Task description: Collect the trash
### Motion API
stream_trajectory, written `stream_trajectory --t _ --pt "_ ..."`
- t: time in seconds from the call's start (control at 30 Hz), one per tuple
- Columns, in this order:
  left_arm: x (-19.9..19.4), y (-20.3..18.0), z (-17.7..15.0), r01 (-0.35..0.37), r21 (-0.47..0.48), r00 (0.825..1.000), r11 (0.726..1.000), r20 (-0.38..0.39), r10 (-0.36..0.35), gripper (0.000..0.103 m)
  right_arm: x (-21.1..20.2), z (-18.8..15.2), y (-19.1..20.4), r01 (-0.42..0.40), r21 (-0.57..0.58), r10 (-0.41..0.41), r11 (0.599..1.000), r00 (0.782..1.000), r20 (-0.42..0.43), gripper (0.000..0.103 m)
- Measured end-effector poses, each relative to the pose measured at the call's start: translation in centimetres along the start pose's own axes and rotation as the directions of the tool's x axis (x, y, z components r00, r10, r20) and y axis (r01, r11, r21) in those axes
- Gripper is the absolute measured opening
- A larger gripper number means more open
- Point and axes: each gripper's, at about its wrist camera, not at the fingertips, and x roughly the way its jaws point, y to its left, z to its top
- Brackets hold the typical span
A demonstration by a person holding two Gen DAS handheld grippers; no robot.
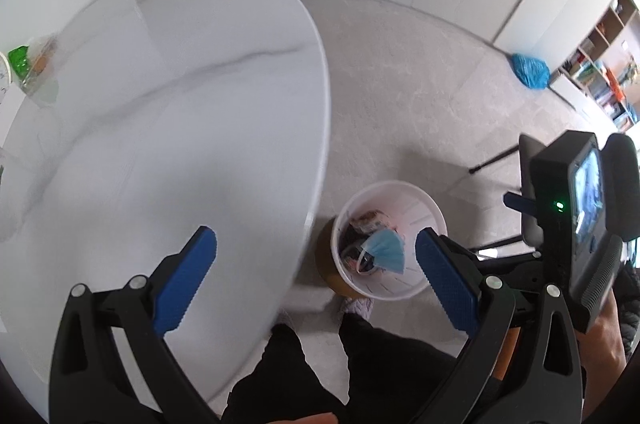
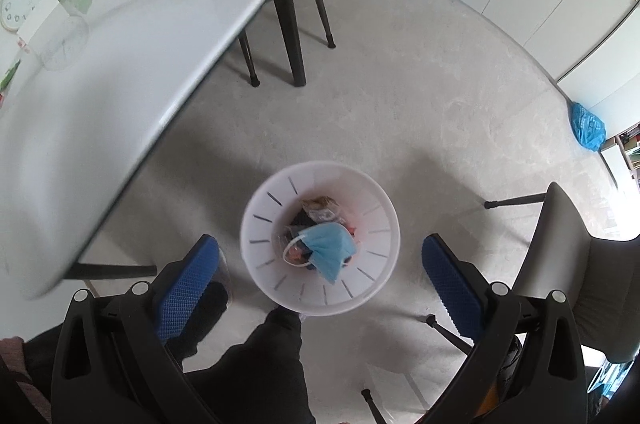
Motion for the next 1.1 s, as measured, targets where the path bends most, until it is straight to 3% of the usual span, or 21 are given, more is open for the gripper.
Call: stream_trajectory --t 0.23,0.37,0.47,0.53,0.67,0.73,0.8,0.93,1.1 --pt "-4.1 6.8 1.8 -0.054 -0.11 0.993 0.993 0.096 0.064 0.095 -5.1 4.9 5.6 -0.005 -0.041 0.011 0.999 0.989 0.146 0.101" --pt "-7.9 10.6 2.7 -0.081 -0.186 0.978 0.979 0.174 0.114 0.095 -9.5 7.8 9.6 -0.024 -0.098 0.049 0.995 0.962 0.27 0.101" --pt "-11.6 13.2 3.6 -0.131 -0.242 0.95 0.961 0.247 0.192 0.095 -13.2 9.6 11.8 -0.042 -0.141 0.091 0.989 0.926 0.367 0.101" --pt "-14.3 14.9 4.2 -0.173 -0.279 0.921 0.945 0.294 0.255 0.095 -15.9 11.0 13.2 -0.042 -0.174 0.115 0.984 0.895 0.432 0.101" --pt "-18.8 17.6 4.6 -0.248 -0.373 0.859 0.894 0.342 0.381 0.095 -21.3 13.5 15.5 -0.059 -0.249 0.189 0.967 0.821 0.539 0.101" --pt "-20.4 18.6 4.5 -0.273 -0.427 0.834 0.862 0.342 0.433 0.095 -23.6 14.4 16.5 -0.078 -0.297 0.243 0.952 0.782 0.573 0.101" --pt "-21.2 19.3 4.0 -0.289 -0.478 0.816 0.83 0.331 0.474 0.095 -24.9 14.8 16.9 -0.088 -0.329 0.277 0.94 0.759 0.589 0.101" --pt "-22.1 20.4 2.7 -0.316 -0.548 0.801 0.775 0.284 0.527 0.095 -26.6 14.7 18.3 -0.118 -0.374 0.337 0.92 0.727 0.598 0.101" --pt "-22.5 21.4 0.0 -0.321 -0.624 0.795 0.712 0.23 0.561 0.095 -26.7 13.6 19.8 -0.199 -0.444 0.437 0.874 0.722 0.536 0.101"
